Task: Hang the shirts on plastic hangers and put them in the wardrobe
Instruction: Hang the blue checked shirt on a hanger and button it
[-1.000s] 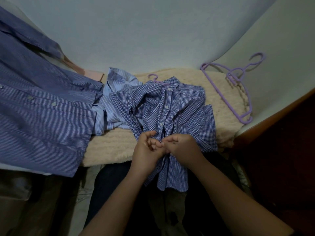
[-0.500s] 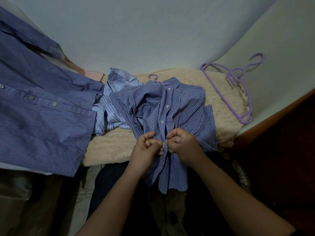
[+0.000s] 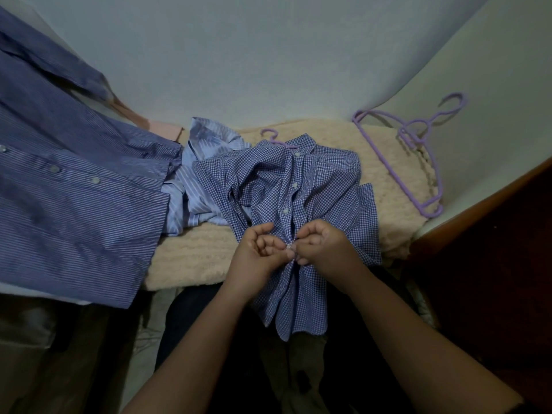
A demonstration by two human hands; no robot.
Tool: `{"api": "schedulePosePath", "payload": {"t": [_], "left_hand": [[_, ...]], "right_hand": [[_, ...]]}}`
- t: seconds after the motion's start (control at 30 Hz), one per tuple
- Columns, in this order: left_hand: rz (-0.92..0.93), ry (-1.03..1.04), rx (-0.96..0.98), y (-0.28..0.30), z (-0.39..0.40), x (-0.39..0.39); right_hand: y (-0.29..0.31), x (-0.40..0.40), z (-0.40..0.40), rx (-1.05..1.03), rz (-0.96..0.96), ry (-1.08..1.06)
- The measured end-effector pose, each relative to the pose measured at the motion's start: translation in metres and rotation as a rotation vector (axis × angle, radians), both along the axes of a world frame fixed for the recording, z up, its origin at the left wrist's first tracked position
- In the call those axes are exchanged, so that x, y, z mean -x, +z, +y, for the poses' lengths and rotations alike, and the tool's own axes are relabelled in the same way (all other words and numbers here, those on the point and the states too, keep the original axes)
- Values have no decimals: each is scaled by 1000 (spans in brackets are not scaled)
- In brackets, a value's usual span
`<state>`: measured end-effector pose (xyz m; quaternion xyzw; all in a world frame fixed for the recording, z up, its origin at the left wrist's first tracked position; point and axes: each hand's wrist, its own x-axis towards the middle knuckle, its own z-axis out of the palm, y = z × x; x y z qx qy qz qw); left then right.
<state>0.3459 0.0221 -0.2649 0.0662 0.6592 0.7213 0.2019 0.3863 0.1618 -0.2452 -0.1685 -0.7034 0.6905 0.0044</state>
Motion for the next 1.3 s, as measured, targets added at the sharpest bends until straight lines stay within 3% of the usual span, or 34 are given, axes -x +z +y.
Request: {"api": "schedulePosePath", "payload": {"t": [0.23, 0.5, 0.6, 0.7, 0.93, 1.3], "left_hand": [[-316, -17, -207, 7, 2, 15], [-156, -32, 61, 5, 3, 28], [-248, 29, -23, 6, 0, 36], [-313, 84, -129, 10, 1, 39], [-419, -9, -350, 12, -1, 33], [-375, 40, -350, 23, 2, 19]], "right_hand": [[7, 13, 10, 43, 58, 85], [23, 44, 17, 89, 38, -77], [24, 47, 20, 120, 51, -102], [17, 35, 15, 13, 20, -70], [3, 16, -5, 39, -11, -52], [8, 7, -1, 102, 50, -146]]}}
